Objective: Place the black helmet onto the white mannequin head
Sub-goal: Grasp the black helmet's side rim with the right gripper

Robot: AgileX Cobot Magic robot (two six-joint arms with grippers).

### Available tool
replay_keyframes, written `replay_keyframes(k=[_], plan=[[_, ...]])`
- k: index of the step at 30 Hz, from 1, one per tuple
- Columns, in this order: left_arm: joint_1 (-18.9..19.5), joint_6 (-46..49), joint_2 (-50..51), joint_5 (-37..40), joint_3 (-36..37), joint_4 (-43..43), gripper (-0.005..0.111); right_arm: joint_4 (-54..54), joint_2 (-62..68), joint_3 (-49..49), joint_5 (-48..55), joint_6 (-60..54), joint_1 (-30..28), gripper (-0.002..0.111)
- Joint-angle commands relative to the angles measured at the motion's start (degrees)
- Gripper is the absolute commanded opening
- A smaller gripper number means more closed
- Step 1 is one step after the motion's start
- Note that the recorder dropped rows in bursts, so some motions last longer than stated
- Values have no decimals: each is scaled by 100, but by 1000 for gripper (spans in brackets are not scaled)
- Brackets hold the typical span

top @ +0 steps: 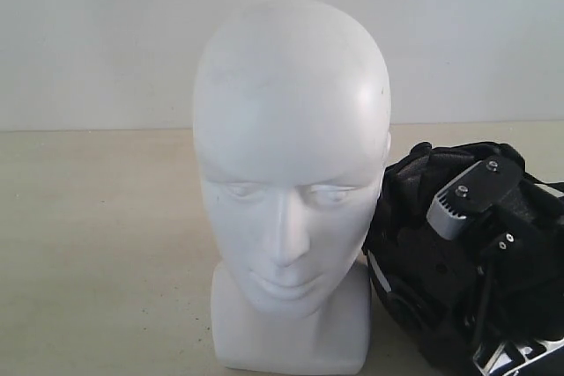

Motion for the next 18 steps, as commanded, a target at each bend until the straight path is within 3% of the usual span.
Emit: replay_keyframes(k=[1, 18], plan=[[-33, 19, -17, -6, 21, 9, 4, 58, -9, 19, -149, -42, 12, 65], [-33, 19, -17, -6, 21, 9, 4, 742, 891, 19, -564, -527, 12, 65]])
